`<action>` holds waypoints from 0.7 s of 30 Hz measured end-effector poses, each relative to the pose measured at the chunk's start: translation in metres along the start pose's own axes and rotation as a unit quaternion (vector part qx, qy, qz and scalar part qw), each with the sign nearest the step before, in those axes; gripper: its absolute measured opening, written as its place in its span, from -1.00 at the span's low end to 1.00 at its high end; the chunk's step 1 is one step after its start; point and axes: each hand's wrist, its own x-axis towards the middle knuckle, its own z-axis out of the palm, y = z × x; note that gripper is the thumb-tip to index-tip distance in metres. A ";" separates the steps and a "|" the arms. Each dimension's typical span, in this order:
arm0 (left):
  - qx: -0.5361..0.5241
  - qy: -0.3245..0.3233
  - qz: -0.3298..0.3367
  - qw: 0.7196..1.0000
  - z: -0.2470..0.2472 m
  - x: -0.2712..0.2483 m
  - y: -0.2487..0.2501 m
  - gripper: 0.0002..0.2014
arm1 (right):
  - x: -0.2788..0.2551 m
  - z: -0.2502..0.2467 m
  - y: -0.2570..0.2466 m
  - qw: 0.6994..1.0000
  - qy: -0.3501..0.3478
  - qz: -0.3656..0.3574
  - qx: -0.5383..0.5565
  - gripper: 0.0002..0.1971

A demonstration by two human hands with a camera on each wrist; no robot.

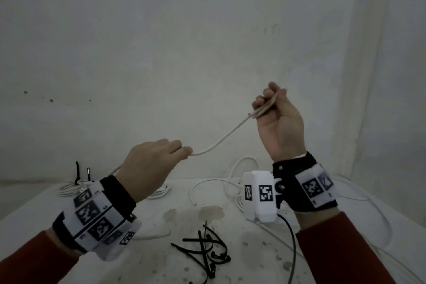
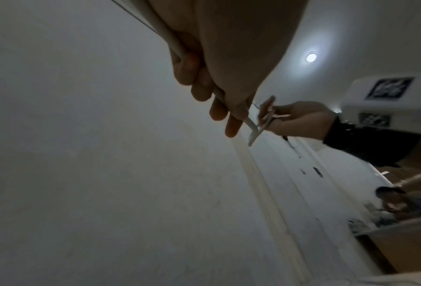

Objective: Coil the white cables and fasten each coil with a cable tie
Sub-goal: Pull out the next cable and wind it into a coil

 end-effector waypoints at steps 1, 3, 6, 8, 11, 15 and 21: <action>0.000 -0.001 0.026 1.000 -0.005 0.002 0.003 -0.77 | 0.000 -0.001 0.005 0.999 -0.001 -0.002 -0.049 -0.75; -0.001 -0.009 0.072 0.997 -0.012 0.005 0.007 -0.74 | 0.000 -0.003 0.015 0.980 -0.025 -0.002 -0.197 -0.77; 0.005 -0.022 0.100 0.995 -0.021 0.007 0.007 -0.77 | -0.009 -0.005 0.029 0.895 -0.124 0.014 -0.428 -0.83; -0.003 -0.013 0.087 0.996 -0.028 0.008 0.001 -0.79 | -0.018 -0.008 0.035 0.813 -0.207 0.044 -0.543 -0.86; -0.011 0.003 0.044 0.999 -0.036 0.010 -0.010 -0.79 | -0.032 -0.012 0.038 0.729 -0.318 0.122 -0.594 -0.83; -0.082 -0.011 -0.035 0.996 -0.030 0.008 -0.020 -0.73 | -0.047 -0.008 0.034 0.795 -0.319 0.216 -0.469 -0.60; -0.318 0.000 -0.109 0.942 -0.009 0.008 -0.012 -0.60 | -0.052 -0.001 0.035 0.864 -0.260 0.280 -0.329 -0.38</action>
